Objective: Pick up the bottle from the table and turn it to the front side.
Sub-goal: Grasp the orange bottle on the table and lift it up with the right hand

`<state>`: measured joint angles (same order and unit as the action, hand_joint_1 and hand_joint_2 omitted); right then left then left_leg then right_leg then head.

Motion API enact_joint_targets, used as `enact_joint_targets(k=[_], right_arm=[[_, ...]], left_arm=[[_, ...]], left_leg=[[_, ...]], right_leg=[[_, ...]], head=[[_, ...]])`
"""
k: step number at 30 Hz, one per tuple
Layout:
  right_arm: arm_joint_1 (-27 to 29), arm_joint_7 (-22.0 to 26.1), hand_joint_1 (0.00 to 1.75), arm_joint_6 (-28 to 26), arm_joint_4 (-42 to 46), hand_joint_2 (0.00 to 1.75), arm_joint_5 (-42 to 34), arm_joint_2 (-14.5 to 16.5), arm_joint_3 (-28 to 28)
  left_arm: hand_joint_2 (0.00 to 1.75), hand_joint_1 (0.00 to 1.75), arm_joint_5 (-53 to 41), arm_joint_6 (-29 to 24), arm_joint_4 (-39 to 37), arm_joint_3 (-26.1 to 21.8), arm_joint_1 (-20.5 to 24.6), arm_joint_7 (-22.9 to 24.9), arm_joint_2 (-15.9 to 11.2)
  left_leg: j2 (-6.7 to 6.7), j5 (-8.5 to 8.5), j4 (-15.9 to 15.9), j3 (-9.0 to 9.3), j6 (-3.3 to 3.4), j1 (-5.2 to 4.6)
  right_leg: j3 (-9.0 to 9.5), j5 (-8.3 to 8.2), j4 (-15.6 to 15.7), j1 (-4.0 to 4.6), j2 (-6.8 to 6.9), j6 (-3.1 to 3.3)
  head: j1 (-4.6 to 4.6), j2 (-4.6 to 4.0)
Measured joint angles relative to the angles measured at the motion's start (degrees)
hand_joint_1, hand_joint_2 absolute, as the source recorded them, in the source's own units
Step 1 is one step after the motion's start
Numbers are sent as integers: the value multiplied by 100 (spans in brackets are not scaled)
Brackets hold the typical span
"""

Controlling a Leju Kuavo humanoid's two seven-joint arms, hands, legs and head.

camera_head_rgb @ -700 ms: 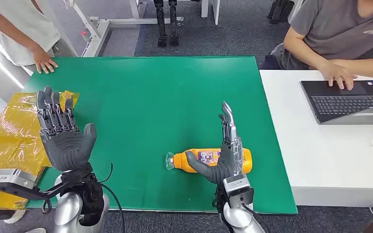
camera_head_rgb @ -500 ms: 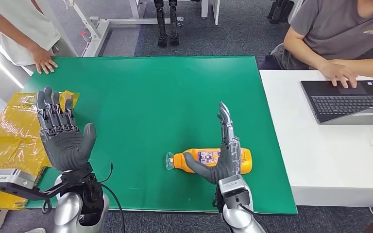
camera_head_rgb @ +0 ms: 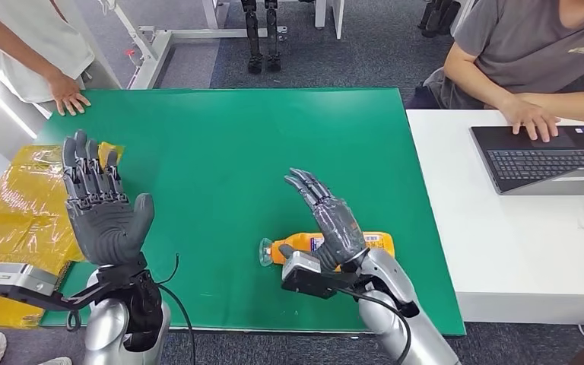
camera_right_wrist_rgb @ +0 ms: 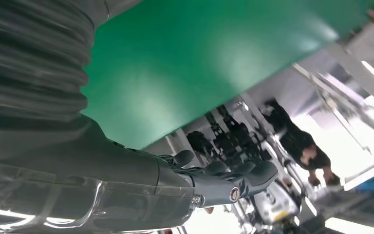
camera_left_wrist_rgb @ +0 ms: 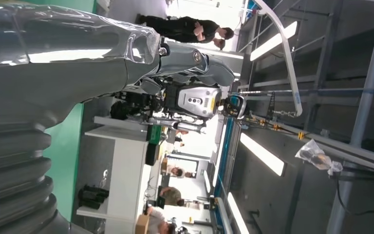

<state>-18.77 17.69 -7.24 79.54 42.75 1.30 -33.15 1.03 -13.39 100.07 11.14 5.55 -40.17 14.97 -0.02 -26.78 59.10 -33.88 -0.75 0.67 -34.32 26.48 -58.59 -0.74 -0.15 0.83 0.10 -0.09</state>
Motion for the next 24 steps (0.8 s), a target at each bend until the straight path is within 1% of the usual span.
enact_joint_targets(k=[8,14,24], right_arm=[[-630,-245,0,874,-598,175,624,-332,-134],[-949,-251,0,1129,-1155,175,725,-550,-295],[-1235,-395,0,1783,-1859,175,832,-1026,-746]], left_arm=[[175,0,3,73,-107,45,83,0,4],[175,0,19,83,-205,85,160,0,4],[175,0,127,67,-376,191,249,0,-2]], left_leg=[[0,0,1,0,0,0],[1,0,3,0,0,0],[2,0,3,-1,0,0]], right_leg=[[0,-1,0,0,0,0],[0,-1,0,0,0,0],[1,-2,0,0,2,-1]], head=[[0,0],[0,0],[0,0]])
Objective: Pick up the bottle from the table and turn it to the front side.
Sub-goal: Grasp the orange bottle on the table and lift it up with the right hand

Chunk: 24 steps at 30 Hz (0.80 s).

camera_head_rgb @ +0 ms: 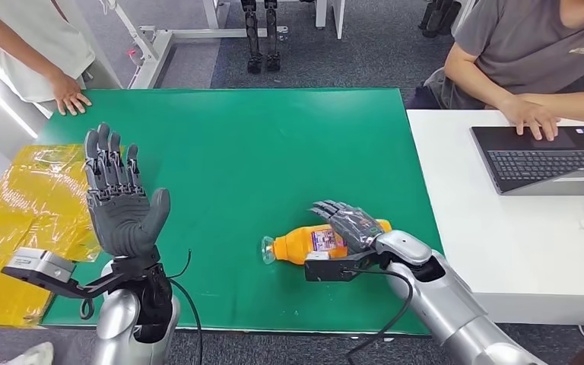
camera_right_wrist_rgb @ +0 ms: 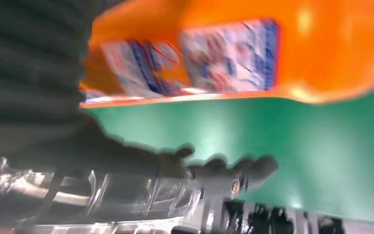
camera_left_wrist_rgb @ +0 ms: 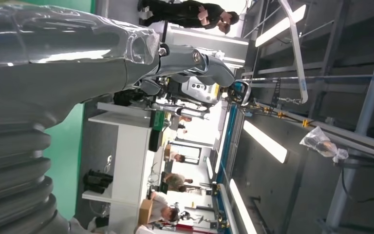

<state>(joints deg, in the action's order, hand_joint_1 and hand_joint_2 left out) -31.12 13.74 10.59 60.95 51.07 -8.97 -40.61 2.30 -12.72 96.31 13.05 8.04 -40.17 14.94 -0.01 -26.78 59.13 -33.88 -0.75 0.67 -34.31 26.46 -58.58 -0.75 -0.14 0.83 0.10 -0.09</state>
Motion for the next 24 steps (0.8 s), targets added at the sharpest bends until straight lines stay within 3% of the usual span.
enact_joint_targets(k=[9,21,23,24], right_arm=[[-371,-4,0,212,-614,175,-196,-268,-357],[-768,-377,0,127,-1185,175,-130,-361,-601],[-801,-391,6,104,-1243,175,-130,-375,-632],[-811,-395,17,90,-1261,175,-132,-380,-645]], left_arm=[[175,0,79,-121,-101,94,47,0,-8],[175,0,145,-266,-127,114,78,0,-39],[175,0,149,-268,-145,124,98,0,-53],[175,0,150,-269,-151,130,103,0,-56]], left_leg=[[-1,0,1,1,0,0],[-1,0,2,2,0,0],[-1,0,3,2,0,0],[-1,0,4,2,0,0]], right_leg=[[0,-1,0,0,-2,1],[1,-2,0,0,-3,0],[1,-2,0,0,-3,0],[2,-2,0,0,-3,0]], head=[[1,0],[1,0],[1,0],[1,0]])
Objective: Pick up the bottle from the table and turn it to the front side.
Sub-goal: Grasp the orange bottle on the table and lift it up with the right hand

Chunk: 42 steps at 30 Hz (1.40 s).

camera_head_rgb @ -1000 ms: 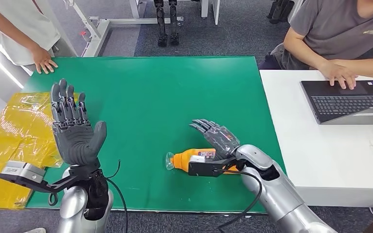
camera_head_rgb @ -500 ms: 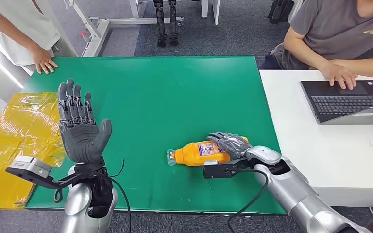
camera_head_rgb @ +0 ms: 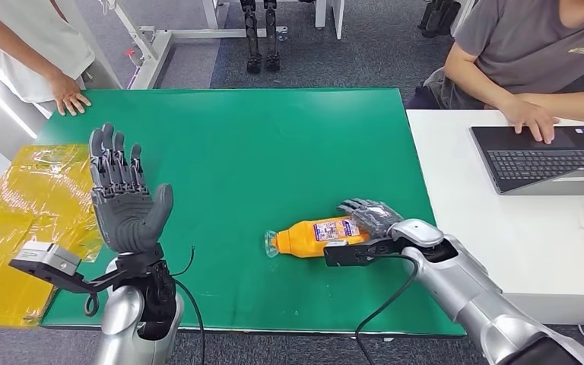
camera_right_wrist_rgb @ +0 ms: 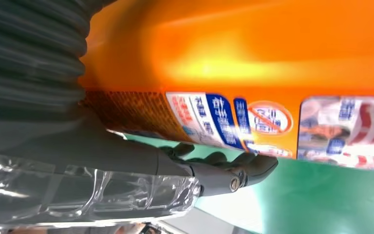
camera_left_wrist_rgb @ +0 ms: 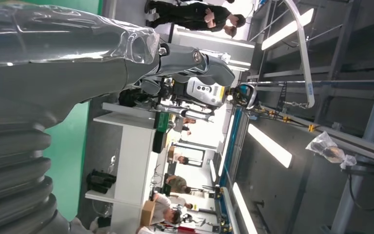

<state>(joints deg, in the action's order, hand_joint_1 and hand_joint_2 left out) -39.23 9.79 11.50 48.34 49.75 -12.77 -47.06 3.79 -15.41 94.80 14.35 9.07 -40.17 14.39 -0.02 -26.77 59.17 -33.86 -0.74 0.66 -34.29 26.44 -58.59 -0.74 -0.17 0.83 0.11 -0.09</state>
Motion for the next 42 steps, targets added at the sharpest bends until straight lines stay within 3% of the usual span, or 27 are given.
enact_joint_targets(k=[2,6,8,22,31,42], right_arm=[[-8,3,36,-24,-22,175,-5,-8,-20],[-18,54,163,-84,-43,175,-25,-23,-52],[-25,85,175,-130,-60,175,-51,-28,-65],[86,558,175,-1621,-42,175,-539,67,-9],[602,948,175,-3327,628,175,-1531,630,805],[1471,2004,175,-4320,1495,175,-2416,1198,1436]], left_arm=[[175,0,2,-4,-3,8,2,0,-1],[175,0,15,-21,-5,14,3,0,-1],[175,0,18,-32,-5,15,2,0,-2],[175,0,36,-17,-5,16,0,0,-9],[175,0,66,-140,-6,14,1,0,9],[175,0,384,186,-339,109,26,60,23]], left_leg=[[0,0,0,0,0,0],[0,0,0,0,0,0],[0,0,0,0,0,0],[0,0,0,-3,0,1],[0,0,-2,-1,0,3],[-1,-1,-2,-2,0,1]], right_leg=[[0,0,0,0,0,0],[0,0,0,0,0,0],[0,0,0,0,1,0],[-1,0,-2,0,0,0],[-2,0,-4,2,-1,1],[-3,1,-1,1,0,0]], head=[[0,0],[0,0],[0,0],[1,0],[1,0],[0,0]])
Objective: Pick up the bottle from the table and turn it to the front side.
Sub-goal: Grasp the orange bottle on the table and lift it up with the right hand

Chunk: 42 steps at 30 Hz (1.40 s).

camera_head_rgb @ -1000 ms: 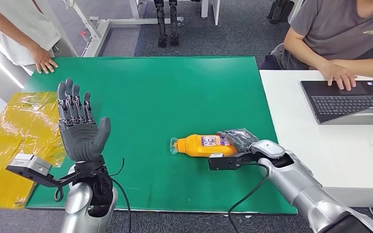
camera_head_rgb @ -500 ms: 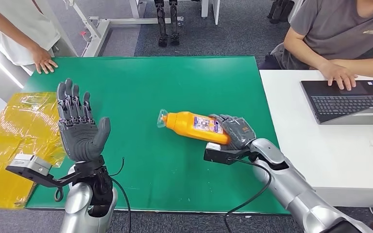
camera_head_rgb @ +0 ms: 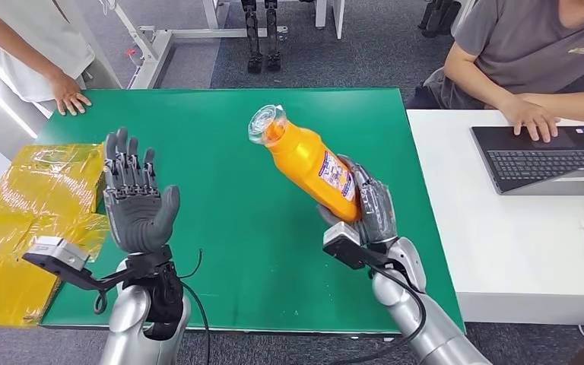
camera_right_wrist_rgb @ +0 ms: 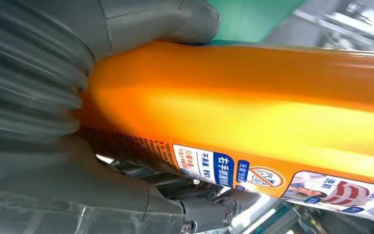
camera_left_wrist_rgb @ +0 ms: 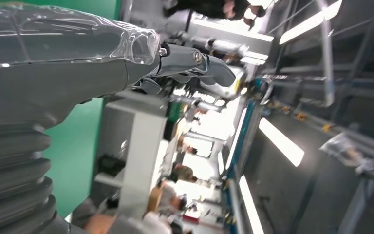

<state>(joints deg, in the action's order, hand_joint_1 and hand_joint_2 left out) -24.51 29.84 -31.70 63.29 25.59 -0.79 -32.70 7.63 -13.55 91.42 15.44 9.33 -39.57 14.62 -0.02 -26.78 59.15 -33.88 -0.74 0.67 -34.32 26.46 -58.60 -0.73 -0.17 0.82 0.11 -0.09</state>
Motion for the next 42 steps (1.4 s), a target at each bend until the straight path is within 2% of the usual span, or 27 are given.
enact_joint_targets(k=[6,11,15,28,42], right_arm=[[201,-47,175,-27,324,175,223,176,6],[290,-187,175,98,532,175,553,281,-1],[298,-243,175,254,591,175,701,367,-9],[51,-812,175,1276,354,175,1537,676,-347],[-181,-949,175,1756,-153,175,1758,790,-474]], left_arm=[[175,0,-109,833,-522,293,75,353,-78],[175,0,-470,1180,-819,423,140,586,-106],[175,0,-572,1291,-958,432,190,620,-111],[175,0,-654,1581,-1169,405,275,603,-148],[175,0,-589,1602,-1212,296,279,532,-252]], left_leg=[[-1,0,0,1,0,0],[-2,0,0,1,0,0],[-1,0,-1,0,0,1],[-1,1,-2,-1,-1,1],[0,1,-2,-1,-1,1]], right_leg=[[0,0,-1,0,-2,0],[0,0,-1,0,-2,0],[0,0,-1,0,-2,0],[0,0,-3,0,-1,0],[0,0,-3,0,-1,0]], head=[[0,0],[0,0],[0,0],[1,0],[1,0]])
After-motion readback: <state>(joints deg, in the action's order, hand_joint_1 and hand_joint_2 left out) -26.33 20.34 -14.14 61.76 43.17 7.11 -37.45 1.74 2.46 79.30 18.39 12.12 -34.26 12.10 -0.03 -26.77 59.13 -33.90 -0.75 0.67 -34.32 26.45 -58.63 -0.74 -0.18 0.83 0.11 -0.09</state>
